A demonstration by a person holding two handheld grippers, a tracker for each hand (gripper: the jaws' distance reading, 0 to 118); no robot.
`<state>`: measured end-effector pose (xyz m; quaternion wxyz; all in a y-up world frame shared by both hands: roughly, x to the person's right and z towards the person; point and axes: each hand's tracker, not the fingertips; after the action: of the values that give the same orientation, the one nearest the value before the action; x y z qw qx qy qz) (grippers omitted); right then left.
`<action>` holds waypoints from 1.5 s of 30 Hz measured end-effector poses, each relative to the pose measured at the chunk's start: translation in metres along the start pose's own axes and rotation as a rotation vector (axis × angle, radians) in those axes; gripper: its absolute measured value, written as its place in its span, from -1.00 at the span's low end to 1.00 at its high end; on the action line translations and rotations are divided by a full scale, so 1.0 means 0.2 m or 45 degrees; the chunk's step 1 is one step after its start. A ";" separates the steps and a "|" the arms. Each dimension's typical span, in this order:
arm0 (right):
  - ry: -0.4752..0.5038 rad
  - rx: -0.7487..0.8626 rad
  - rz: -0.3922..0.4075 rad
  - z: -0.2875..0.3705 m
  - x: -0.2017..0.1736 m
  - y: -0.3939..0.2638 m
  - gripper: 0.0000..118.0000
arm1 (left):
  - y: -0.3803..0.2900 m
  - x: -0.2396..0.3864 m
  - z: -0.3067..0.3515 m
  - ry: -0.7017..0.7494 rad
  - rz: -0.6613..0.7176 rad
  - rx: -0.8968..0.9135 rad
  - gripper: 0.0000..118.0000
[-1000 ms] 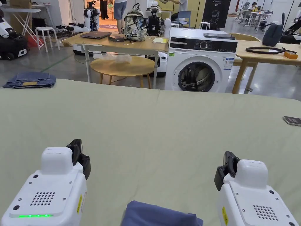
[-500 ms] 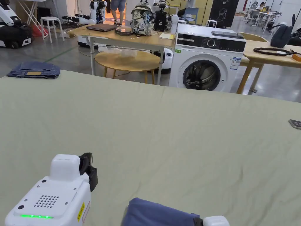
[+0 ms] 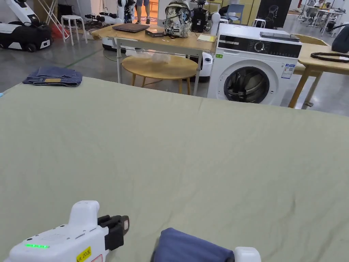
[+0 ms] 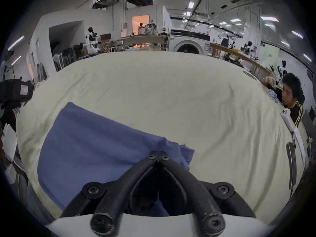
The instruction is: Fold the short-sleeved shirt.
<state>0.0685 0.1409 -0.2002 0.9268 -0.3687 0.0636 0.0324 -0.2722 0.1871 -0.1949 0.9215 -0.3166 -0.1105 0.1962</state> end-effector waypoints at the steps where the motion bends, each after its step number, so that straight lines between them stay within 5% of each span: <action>1: 0.003 -0.002 -0.011 0.01 0.00 0.01 -1.00 | 0.01 -0.03 -0.03 -0.070 0.039 -0.079 -0.66; 5: 0.008 -0.005 -0.023 0.04 0.01 0.02 -1.00 | 0.01 -0.13 -0.16 -0.312 0.208 -0.361 0.16; 8: 0.010 -0.002 -0.029 0.05 0.00 0.03 -1.00 | -0.03 -0.11 -0.25 -0.492 0.306 -0.477 0.40; 18: 0.037 -0.006 -0.051 -0.01 0.06 0.00 -1.00 | -0.23 -0.10 -0.63 -0.845 0.612 -0.749 0.41; 21: 0.039 -0.004 -0.056 -0.01 0.05 0.00 -1.00 | -0.23 -0.09 -0.66 -0.828 0.593 -0.726 0.31; 22: 0.038 -0.002 -0.055 -0.01 0.05 -0.01 -1.00 | -0.24 -0.11 -0.67 -0.749 0.570 -0.727 0.11; 23: 0.037 -0.001 -0.056 -0.01 0.05 -0.01 -1.00 | -0.25 -0.11 -0.68 -0.670 0.541 -0.738 -0.38; 24: 0.042 0.001 -0.060 -0.02 0.05 -0.01 -1.00 | -0.26 -0.12 -0.68 -0.674 0.558 -0.741 -0.59; 37: 0.032 0.121 -0.021 0.09 0.04 0.02 -1.00 | -0.26 -0.05 -0.48 -0.833 0.695 -0.669 -0.71; 45: -0.022 0.298 0.007 0.14 0.11 0.17 -1.00 | 0.00 -0.16 -0.28 -0.763 0.646 -0.620 -0.71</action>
<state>0.0890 0.1850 -0.2064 0.9640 -0.2573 0.0600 0.0304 -0.2830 0.1419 -0.2407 0.6705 -0.4700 -0.3340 0.4669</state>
